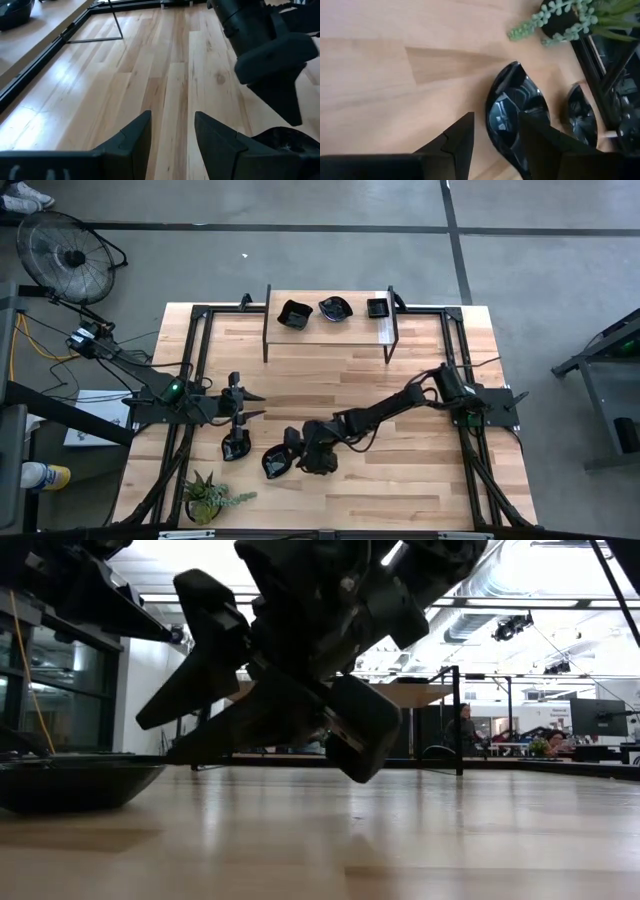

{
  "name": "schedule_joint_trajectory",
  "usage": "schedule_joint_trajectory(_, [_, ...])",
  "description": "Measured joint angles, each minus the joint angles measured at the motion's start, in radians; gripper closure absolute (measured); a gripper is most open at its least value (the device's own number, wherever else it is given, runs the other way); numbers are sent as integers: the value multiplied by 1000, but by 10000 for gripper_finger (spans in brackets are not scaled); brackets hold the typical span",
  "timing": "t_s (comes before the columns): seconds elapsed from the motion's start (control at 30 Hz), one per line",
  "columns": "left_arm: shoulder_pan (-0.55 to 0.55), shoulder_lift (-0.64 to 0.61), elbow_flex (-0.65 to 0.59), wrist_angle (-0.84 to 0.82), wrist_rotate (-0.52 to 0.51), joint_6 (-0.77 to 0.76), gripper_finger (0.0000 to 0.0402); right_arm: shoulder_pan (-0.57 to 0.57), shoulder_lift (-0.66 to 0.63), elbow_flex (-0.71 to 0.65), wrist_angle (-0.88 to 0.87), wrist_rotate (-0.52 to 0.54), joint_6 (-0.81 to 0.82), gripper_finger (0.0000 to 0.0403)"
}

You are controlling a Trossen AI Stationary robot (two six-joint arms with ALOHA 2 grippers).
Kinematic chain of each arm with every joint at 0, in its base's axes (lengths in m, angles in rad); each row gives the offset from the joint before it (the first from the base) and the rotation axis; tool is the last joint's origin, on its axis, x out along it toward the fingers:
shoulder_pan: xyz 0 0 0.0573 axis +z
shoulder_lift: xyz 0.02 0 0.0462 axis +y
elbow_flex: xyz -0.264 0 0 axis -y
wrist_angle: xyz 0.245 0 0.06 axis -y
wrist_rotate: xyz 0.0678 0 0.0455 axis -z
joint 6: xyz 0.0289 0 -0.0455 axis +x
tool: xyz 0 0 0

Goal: Pick & Place Mini shaped plates
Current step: Stack the black leaf shaped plate on top of the black leaf shaped plate on the shelf

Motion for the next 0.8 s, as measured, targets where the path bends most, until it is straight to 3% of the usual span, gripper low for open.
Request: schedule_joint_trajectory(0.8, [0, 0, 0, -3, 12, 8, 254, -35, 38, 6, 61, -83, 3, 257])
